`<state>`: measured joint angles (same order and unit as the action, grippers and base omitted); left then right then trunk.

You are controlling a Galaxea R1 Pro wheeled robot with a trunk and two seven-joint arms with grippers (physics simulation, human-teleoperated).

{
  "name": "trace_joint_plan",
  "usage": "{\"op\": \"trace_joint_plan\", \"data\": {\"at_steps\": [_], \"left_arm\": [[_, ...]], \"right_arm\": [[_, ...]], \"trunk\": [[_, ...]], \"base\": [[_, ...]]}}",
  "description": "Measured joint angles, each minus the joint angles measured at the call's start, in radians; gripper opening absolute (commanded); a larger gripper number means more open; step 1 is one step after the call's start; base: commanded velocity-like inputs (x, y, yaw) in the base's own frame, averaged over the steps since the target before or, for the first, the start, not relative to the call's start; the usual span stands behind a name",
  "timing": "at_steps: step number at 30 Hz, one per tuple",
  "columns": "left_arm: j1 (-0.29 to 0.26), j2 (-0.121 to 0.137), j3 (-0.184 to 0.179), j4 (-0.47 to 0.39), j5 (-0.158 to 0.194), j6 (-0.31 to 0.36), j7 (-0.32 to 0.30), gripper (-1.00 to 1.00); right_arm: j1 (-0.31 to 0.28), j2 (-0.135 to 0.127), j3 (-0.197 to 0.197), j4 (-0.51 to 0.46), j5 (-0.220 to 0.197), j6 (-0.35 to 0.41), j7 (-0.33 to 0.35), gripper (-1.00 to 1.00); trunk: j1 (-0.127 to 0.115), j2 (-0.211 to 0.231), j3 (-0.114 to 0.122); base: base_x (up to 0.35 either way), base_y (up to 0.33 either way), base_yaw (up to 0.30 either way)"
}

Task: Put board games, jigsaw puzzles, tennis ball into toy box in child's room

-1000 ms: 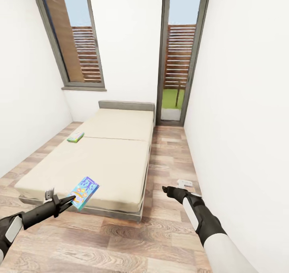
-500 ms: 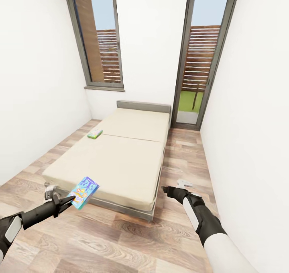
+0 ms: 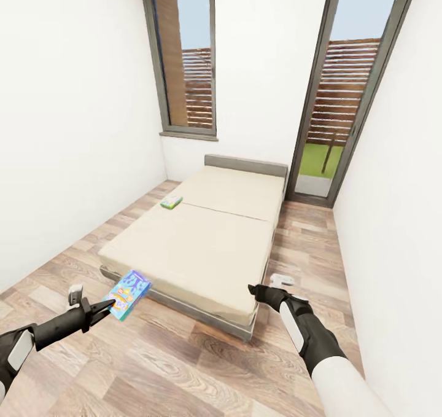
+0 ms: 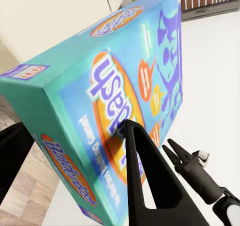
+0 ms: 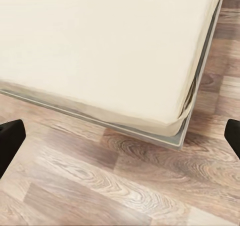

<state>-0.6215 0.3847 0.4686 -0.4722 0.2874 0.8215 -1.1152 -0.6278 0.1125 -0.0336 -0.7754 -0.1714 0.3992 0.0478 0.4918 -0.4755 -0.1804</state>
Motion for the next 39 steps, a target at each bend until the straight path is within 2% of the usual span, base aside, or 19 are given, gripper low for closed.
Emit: {"op": "trace_joint_plan", "data": {"at_steps": [11,39], "left_arm": [[0.0,0.001,0.004,0.001,0.001,-0.001,0.001,-1.0],[0.0,0.0,-0.002,0.002,-0.001,-0.001,0.013,-1.0]], "right_arm": [[0.0,0.0,0.0,-0.001,0.0,-0.001,0.002,1.0],[0.005,0.003,0.0,0.0,0.0,0.0,0.001,1.0]], "trunk": [[-0.042,0.077,0.04],[-0.042,0.078,0.051]], "base": [[0.0,0.0,0.28],[0.0,0.0,0.281]]}}
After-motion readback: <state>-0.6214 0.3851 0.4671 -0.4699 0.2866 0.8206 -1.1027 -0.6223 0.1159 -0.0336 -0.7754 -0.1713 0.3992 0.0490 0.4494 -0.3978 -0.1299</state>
